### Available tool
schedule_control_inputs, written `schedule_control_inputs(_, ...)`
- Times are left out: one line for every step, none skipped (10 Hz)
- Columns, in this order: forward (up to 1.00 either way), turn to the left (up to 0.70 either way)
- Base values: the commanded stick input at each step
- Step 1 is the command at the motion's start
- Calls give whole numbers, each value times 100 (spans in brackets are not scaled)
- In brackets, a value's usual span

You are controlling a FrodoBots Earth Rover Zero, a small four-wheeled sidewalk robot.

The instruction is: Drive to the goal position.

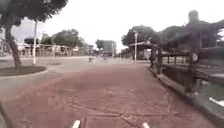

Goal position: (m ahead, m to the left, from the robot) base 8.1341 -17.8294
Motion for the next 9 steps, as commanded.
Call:
schedule_control_inputs(70,-34)
schedule_control_inputs(70,-19)
schedule_control_inputs(70,-3)
schedule_control_inputs(70,-24)
schedule_control_inputs(70,-30)
schedule_control_inputs(70,-11)
schedule_control_inputs(70,-10)
schedule_control_inputs(70,-26)
schedule_control_inputs(70,-26)
